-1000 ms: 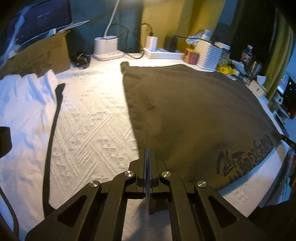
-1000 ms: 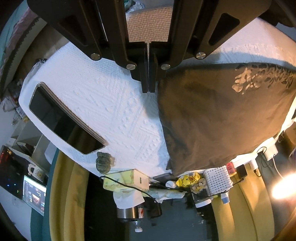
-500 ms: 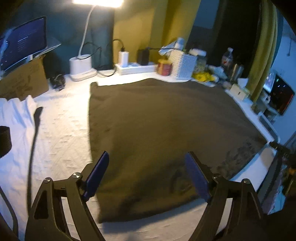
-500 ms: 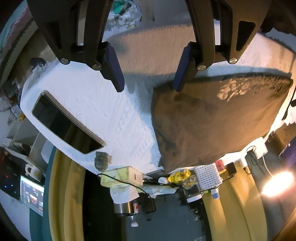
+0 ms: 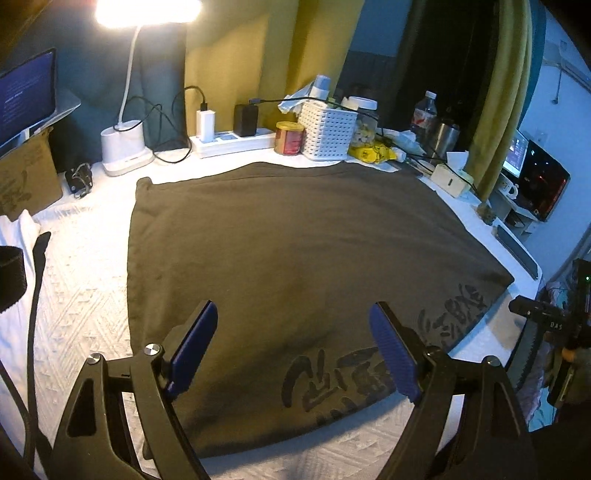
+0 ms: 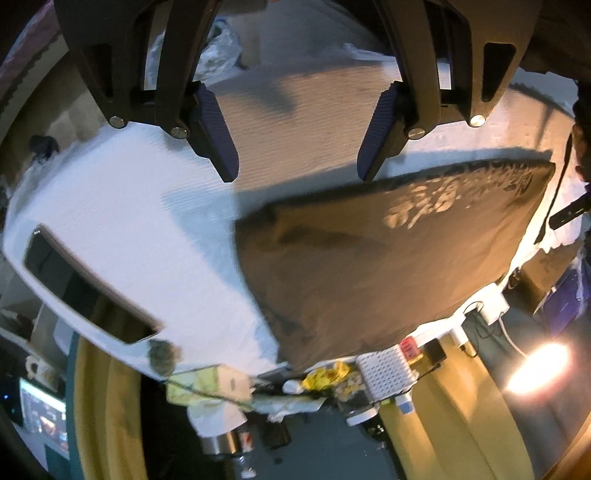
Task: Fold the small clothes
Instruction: 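Open both grippers and lift them off the folded shirt, then grasp the side of the brown shirt with the right gripper and lift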
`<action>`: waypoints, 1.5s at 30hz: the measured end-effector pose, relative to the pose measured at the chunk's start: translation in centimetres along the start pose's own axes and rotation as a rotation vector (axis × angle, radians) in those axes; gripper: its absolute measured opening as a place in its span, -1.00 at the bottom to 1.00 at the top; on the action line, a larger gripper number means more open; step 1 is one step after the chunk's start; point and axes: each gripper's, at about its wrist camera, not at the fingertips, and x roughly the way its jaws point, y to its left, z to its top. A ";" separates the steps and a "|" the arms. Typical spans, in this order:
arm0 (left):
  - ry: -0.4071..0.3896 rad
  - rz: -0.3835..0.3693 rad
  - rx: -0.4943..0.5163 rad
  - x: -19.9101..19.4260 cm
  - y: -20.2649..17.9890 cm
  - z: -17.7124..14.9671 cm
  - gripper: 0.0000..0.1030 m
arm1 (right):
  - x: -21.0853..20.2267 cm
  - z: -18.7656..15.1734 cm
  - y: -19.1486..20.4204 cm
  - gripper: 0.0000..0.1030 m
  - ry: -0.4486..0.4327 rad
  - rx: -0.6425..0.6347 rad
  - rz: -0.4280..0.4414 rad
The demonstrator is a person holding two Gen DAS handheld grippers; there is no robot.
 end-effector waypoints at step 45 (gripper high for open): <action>0.038 0.096 -0.210 4.8 13.3 1.7 0.63 | 13.3 14.1 4.0 -0.06 -0.001 -0.031 -0.088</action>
